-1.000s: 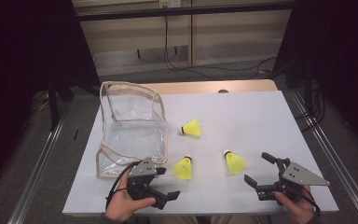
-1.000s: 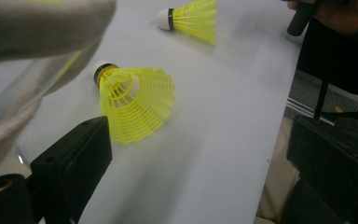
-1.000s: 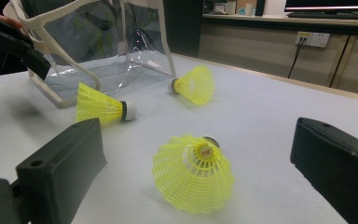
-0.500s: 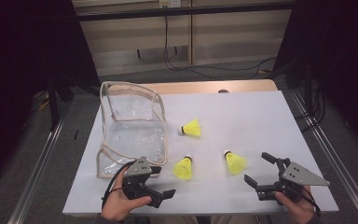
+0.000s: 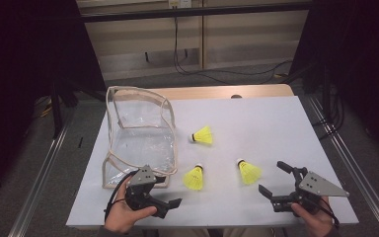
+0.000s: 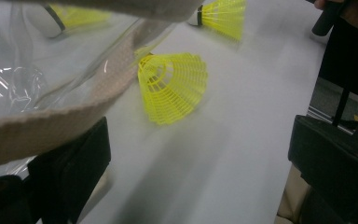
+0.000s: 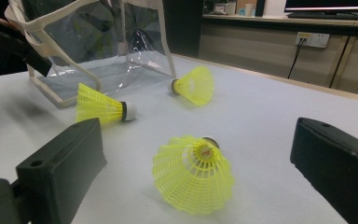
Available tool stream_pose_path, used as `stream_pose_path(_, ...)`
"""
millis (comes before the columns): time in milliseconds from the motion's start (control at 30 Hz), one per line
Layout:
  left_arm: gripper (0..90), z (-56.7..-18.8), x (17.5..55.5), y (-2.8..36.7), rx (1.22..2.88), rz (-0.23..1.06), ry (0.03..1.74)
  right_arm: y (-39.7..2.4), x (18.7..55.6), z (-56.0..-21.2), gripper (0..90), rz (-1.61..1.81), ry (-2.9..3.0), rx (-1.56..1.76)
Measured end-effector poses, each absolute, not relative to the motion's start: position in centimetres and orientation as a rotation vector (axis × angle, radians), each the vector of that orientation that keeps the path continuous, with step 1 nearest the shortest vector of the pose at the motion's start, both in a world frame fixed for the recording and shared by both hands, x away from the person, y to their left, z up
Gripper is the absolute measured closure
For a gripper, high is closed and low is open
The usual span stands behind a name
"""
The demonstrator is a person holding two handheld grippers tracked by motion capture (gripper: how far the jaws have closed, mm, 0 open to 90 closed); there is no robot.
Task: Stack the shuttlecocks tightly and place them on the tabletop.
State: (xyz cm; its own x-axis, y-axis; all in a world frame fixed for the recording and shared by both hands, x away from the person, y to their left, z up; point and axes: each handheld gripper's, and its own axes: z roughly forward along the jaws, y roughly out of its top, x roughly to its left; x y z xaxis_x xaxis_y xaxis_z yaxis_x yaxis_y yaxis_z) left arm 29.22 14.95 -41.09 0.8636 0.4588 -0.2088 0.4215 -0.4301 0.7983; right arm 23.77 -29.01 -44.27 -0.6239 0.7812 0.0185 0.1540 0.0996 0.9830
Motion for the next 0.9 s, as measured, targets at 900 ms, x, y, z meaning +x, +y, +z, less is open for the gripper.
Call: stream_pose_path(900, 6.5, -41.2, 29.4, 16.6, 2.067, 0.088, 0.657, -29.1, 23.6, -44.2, 2.2, 1.558, 1.853, 0.915)
